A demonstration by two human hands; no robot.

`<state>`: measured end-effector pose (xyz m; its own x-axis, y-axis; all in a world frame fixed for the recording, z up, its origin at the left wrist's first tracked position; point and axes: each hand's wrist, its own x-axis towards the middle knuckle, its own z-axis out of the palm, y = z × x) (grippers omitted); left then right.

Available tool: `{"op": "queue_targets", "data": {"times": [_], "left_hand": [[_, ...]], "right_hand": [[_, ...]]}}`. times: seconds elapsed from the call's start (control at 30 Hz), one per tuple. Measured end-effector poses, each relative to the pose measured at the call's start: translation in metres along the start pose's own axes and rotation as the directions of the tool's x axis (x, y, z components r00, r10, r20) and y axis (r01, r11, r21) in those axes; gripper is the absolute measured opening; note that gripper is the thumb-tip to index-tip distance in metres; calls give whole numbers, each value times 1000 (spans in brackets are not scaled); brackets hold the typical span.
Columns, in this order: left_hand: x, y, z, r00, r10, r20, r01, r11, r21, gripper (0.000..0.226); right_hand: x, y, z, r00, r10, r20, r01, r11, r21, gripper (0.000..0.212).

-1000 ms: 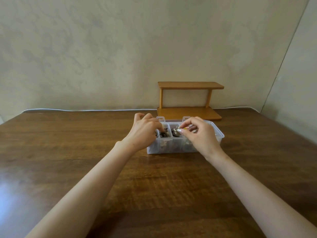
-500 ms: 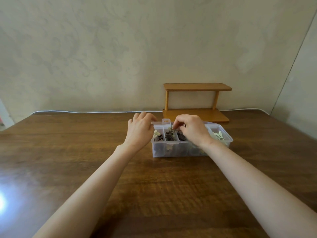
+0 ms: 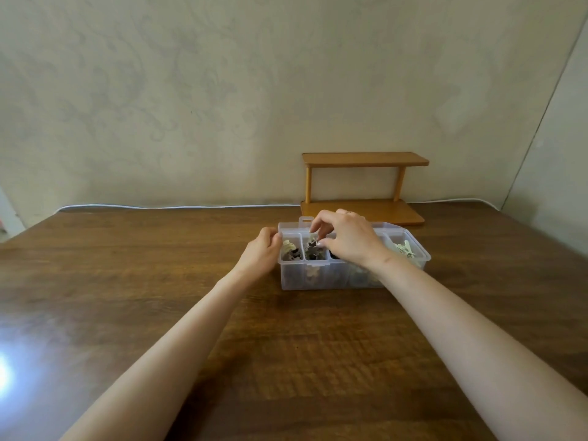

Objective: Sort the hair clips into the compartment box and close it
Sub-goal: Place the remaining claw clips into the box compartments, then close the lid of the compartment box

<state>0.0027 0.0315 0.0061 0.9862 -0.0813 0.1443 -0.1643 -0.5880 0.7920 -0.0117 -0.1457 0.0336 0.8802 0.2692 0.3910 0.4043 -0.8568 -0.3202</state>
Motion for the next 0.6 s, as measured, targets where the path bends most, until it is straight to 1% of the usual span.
{"op": "queue_targets", "data": {"times": [0.07,0.1,0.2,0.33,0.43,0.53,0.6], "left_hand": [[0,-2,1,1000,8,5,-8,1000,-26,42],[0,-2,1,1000,10,10,-10,999,-34,43],[0,-3,1,1000,15,16,-14,998,-54,43],[0,-5,3,1000,29,0,-29,998,-59,42],[2,-6,4,1000,26,-9,-27,998,-57,42],[3,-7,5,1000,27,-12,-27,998,-62,43],[4,-9,6,999,33,-15,-34,997,-67,43]], "right_hand": [[2,-2,-4,999,17,44,-16,1000,-17,23],[3,-3,-4,999,19,36,-17,999,-41,25],[3,-8,6,998,14,-54,-20,994,-111,27],[1,-12,13,993,17,-114,-27,996,-89,31],[-5,-11,7,995,31,-100,-40,996,-86,32],[-21,-14,4,996,13,-93,-25,991,-131,29],[-32,-20,8,999,8,-44,-15,986,-166,33]]}}
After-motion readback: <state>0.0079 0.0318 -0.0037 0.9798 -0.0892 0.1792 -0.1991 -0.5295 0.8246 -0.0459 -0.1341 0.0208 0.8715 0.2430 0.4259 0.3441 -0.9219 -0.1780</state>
